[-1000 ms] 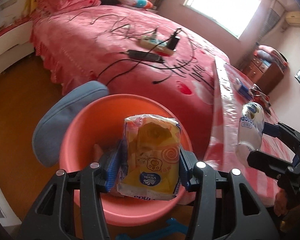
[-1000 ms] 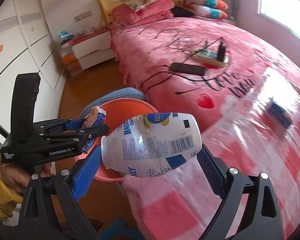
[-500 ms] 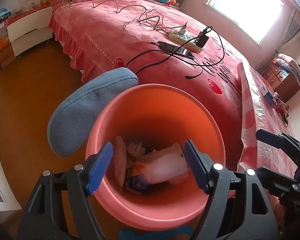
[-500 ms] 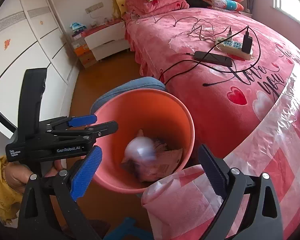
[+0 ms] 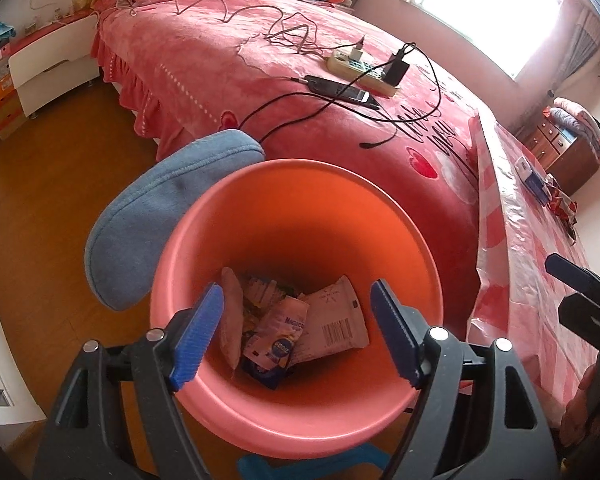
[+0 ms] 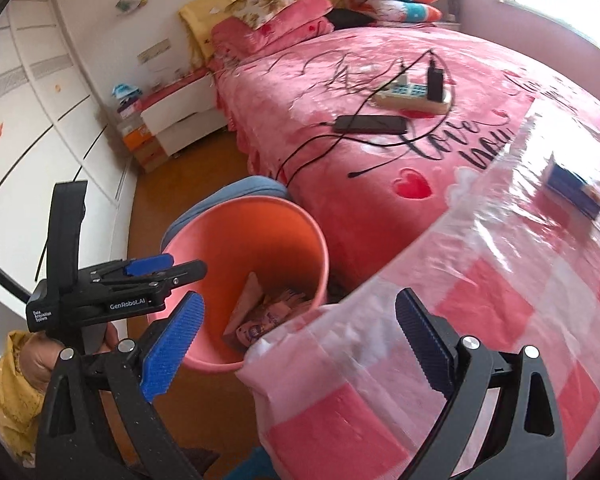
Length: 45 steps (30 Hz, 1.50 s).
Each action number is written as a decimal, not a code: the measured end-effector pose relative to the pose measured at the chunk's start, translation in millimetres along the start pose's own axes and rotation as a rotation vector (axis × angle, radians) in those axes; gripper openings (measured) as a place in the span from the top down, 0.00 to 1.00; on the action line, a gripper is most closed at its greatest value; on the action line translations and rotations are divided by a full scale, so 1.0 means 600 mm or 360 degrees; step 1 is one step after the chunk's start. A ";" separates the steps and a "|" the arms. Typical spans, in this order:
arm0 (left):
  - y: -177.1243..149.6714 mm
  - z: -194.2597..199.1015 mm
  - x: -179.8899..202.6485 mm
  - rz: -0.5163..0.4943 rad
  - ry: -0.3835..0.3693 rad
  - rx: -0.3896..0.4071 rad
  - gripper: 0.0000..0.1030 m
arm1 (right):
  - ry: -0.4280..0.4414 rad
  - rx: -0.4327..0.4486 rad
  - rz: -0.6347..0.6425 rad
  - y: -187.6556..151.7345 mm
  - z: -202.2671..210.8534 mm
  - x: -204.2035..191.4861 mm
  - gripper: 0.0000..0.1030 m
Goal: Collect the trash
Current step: 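Open both tools over the bucket to drop the bread bag and bottle, then move both open tools back to the remaining trash on the sheet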
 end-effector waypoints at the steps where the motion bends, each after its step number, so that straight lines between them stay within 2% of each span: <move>1: 0.000 0.001 0.004 -0.0008 -0.0002 0.0002 0.25 | -0.0004 0.0003 -0.0007 -0.003 0.004 0.002 0.07; 24: 0.000 0.014 0.144 -0.0248 -0.0080 -0.0010 0.25 | -0.0066 0.0180 -0.0230 -0.036 0.106 0.095 0.07; 45: -0.014 0.024 0.260 -0.0447 -0.0094 -0.0028 0.25 | -0.0069 0.0337 -0.0415 -0.070 0.188 0.184 0.07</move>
Point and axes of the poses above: each gripper's, at about its wrist camera, not at the fingertips, and z roughly against the way its jaws point, x to its right, y to its top, the point moved 9 cm from there along -z, roughly the way its jaws point, and after that the axes turned 1 degree about -z, right-handed, at the moved point
